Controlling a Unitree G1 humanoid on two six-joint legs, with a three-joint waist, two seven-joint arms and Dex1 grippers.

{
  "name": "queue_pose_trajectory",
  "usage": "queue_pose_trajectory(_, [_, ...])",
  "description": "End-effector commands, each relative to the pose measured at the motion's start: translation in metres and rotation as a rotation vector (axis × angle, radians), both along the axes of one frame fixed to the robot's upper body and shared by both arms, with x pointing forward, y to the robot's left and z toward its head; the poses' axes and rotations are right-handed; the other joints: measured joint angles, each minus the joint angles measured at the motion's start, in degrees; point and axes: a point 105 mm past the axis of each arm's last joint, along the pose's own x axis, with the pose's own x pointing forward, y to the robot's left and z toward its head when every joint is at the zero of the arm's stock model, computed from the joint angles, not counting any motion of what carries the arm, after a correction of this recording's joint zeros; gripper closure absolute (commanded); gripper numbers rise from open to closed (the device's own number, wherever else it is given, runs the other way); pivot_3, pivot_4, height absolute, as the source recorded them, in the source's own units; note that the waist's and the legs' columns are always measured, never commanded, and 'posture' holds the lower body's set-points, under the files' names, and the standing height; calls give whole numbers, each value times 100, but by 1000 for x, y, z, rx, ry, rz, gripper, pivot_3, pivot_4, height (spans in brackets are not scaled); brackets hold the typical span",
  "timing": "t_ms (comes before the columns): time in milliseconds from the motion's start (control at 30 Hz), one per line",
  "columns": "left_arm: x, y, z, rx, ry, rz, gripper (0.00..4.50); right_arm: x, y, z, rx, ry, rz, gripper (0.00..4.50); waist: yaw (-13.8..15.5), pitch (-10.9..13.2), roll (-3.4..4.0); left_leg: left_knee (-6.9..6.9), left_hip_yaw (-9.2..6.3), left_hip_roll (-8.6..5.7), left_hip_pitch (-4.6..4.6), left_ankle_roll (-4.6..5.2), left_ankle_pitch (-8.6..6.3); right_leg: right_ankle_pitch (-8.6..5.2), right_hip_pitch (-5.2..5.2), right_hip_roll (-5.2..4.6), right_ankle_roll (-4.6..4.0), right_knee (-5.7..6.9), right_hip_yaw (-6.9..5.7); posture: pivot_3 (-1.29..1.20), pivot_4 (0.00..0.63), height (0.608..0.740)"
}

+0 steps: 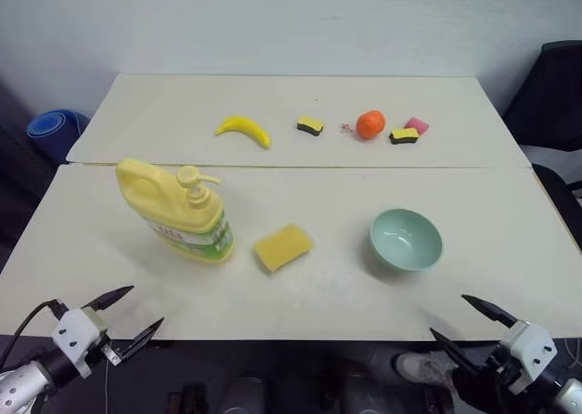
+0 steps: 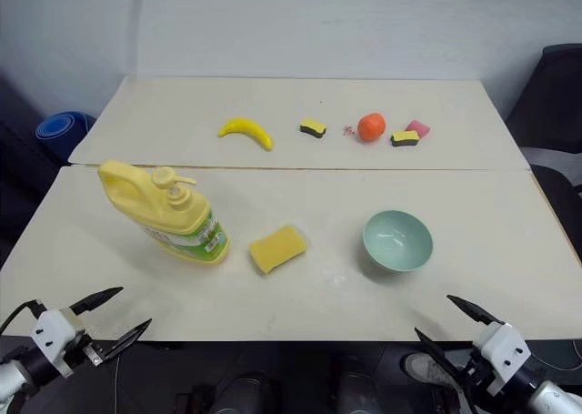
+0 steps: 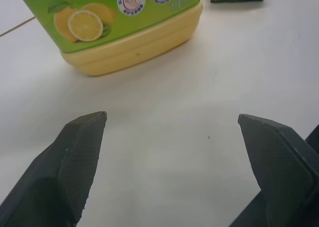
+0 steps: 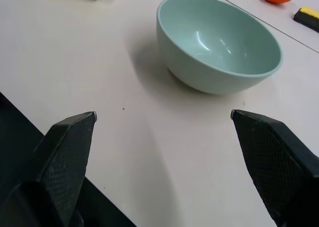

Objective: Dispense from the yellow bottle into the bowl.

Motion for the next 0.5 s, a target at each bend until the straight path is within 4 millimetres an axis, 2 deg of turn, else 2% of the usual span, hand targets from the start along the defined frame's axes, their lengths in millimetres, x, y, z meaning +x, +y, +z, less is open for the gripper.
queue_pose_trajectory(33, [2,-9,10,-29,2,-45,20,9,13,13,53,-35,28,0,1,0,0,0,1,0,0,-1,0,0,0,0,0,0,0,0,150,740])
queue_pose_trajectory(100, [5,-21,20,-145,52,-88,20,25,27,25,78,-46,54,0,-15,-1,-7,0,6,0,-1,-1,1,0,-2,1,0,2,3,0,150,740])
queue_pose_trajectory(167, [-1,-39,26,-171,101,-244,20,44,38,26,52,-3,60,0,-22,-1,-8,2,11,-1,4,1,3,1,-1,0,1,10,14,0,150,740])
queue_pose_trajectory(333, [7,-56,49,-205,32,-309,20,76,52,19,-11,96,39,0,17,-7,5,2,19,0,9,-4,4,-4,-14,1,-10,26,25,0,150,740])
queue_pose_trajectory(400, [7,-63,53,-203,33,-338,20,83,55,15,-28,127,38,0,22,-8,4,2,8,-1,9,-57,34,-5,-29,2,-11,25,7,0,150,740])
queue_pose_trajectory(500, [7,-70,59,-206,24,-350,20,90,61,4,-56,187,56,0,1,-10,0,2,9,-4,1,-57,35,-4,-29,5,-9,21,3,0,150,740])
